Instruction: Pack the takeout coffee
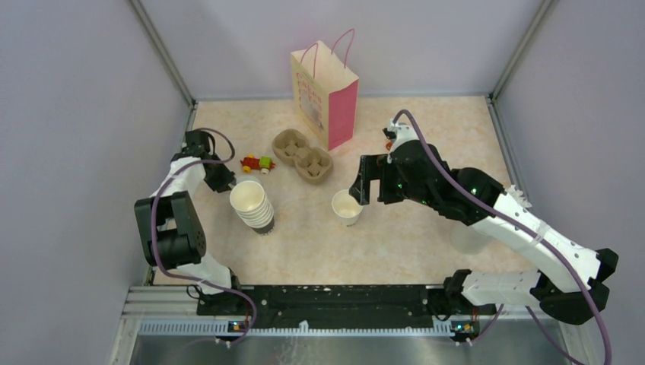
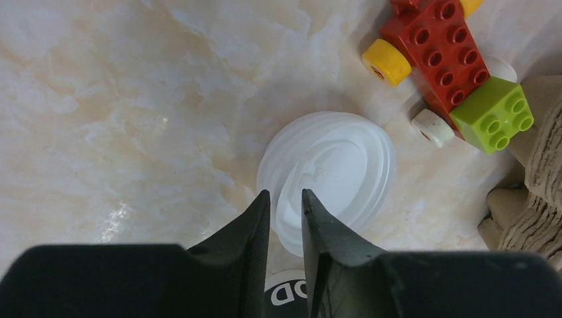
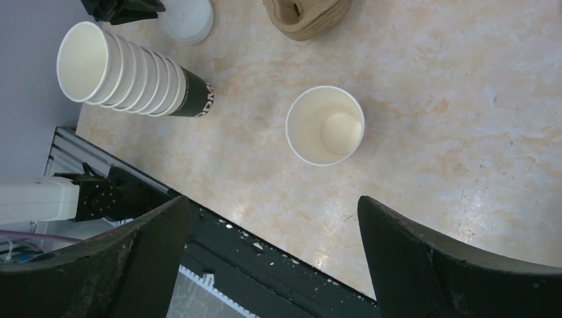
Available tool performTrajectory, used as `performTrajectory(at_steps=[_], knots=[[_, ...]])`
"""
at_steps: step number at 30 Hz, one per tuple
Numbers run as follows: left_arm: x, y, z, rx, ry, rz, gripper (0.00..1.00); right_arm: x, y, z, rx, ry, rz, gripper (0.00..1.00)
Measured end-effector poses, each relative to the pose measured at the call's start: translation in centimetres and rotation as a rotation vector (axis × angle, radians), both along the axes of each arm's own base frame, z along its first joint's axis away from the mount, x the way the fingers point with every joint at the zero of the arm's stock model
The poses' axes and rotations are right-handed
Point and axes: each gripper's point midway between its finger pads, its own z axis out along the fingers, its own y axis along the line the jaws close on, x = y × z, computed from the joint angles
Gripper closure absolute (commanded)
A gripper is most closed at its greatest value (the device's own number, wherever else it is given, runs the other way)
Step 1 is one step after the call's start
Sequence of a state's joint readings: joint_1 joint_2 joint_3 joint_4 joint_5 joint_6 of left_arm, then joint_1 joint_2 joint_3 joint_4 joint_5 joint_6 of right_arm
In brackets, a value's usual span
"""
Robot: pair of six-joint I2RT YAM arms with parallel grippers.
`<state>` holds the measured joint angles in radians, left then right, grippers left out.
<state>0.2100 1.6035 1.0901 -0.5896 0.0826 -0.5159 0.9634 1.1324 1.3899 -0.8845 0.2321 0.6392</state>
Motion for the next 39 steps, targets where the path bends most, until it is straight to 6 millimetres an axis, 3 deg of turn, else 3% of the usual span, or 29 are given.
performTrajectory(at_steps=[12,15,22,28,39], knots=[[0.1,-0.2,-1.2,-0.013,0.044,-0.033,0.89,0.5,0.8,0.4,0.001,-0.003,0.003,0.06],[0.5,-0.1,-0.7,-0.010,0.034,-0.039,1.00,0.8,1.2,0.1,-0.005,0.002,0.004,0.06],[0.5,-0.2,0.1,-0.014,0.036,-0.059,0.97,1.2,2.2,-0.5,-0.008,0.009,0.019,0.06],[0.5,-0.2,1.0,-0.004,0.044,-0.088,1.00,1.4,2.7,-0.4,-0.001,0.005,0.024,0.06],[2.2,0.5,5.6,0.034,-0.014,-0.108,1.00,1.5,3.0,-0.1,0.013,-0.006,0.035,0.06]])
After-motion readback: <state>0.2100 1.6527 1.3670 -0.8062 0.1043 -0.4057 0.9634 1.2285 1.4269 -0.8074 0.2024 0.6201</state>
